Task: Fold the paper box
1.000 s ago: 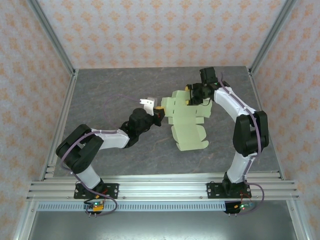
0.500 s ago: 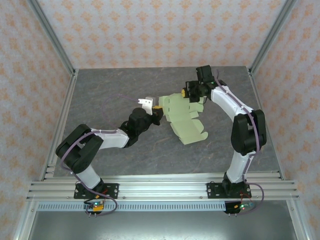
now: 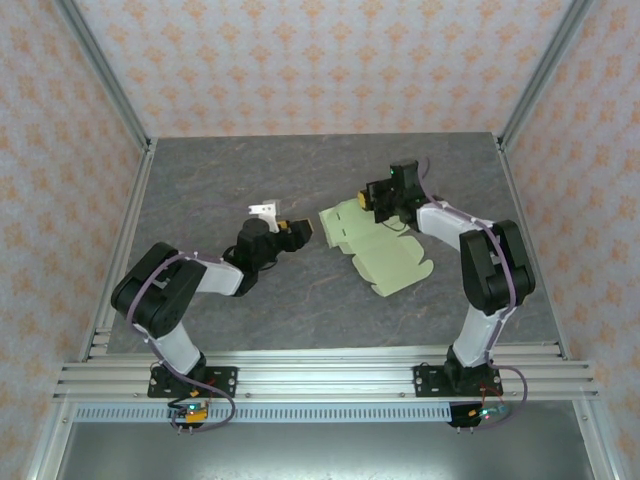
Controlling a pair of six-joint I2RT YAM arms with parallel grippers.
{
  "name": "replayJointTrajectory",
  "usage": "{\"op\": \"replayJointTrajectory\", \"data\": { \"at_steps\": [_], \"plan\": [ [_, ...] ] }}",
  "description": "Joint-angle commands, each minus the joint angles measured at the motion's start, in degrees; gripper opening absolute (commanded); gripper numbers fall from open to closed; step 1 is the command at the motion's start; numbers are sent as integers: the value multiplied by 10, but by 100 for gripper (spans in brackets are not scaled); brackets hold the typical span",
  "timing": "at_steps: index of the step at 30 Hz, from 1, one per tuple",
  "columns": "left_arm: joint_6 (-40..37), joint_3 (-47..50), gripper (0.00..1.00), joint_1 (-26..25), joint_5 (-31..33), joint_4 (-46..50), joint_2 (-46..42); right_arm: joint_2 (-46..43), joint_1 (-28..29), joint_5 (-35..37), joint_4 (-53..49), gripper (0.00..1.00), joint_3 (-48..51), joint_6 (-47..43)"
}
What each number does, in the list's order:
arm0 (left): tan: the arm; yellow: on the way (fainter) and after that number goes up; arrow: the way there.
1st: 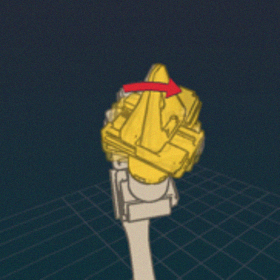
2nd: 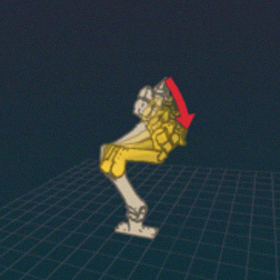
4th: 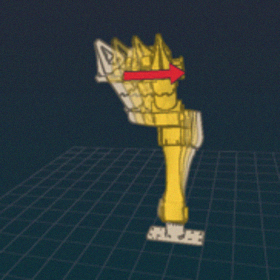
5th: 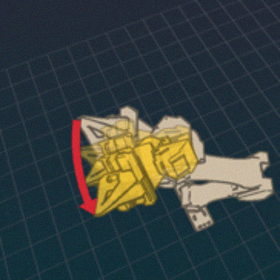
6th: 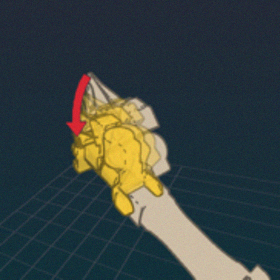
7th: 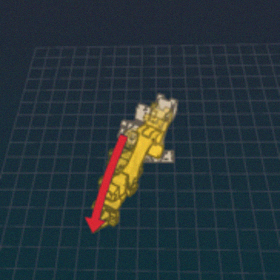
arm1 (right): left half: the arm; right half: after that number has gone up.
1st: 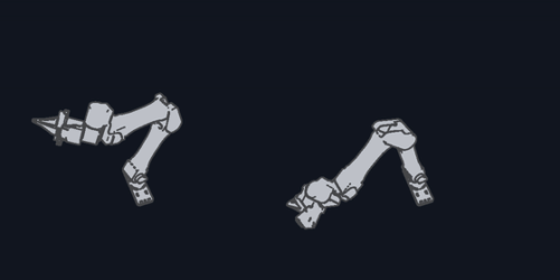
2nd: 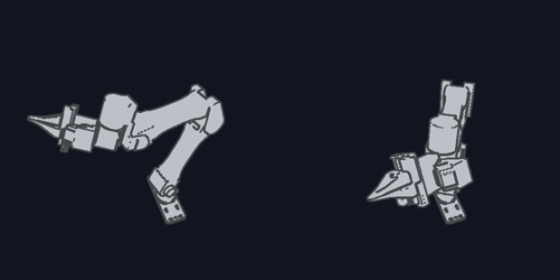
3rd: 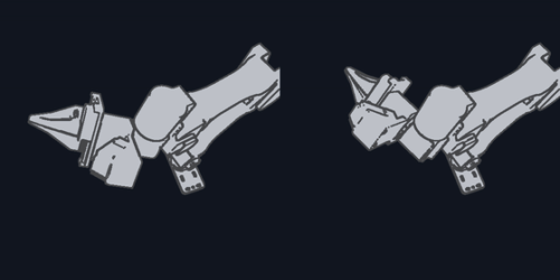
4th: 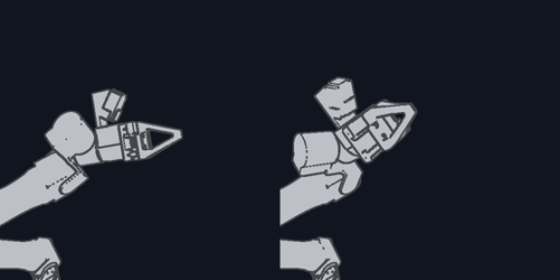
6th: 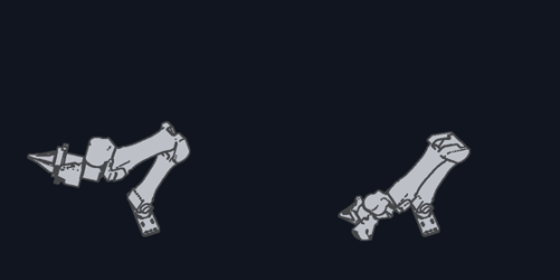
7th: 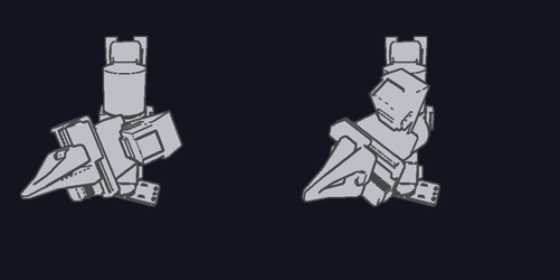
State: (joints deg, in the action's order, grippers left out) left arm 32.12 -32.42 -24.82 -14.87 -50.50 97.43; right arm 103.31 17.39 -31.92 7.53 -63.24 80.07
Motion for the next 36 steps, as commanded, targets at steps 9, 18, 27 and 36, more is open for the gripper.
{"op": "replayJointTrajectory", "data": {
  "at_steps": [9,18,27,36],
  "plan": [
    [-52,2,72,33,-39,60,-67,-24,5,-28,362,0,84,-45],
    [-122,-24,72,41,-80,116,-61,42,6,-69,524,0,125,-64],
    [-207,-63,69,26,-100,181,-38,91,6,-72,552,0,142,-86],
    [-255,-102,67,-16,-96,193,10,126,6,-77,580,0,133,-56]
  ]
}}
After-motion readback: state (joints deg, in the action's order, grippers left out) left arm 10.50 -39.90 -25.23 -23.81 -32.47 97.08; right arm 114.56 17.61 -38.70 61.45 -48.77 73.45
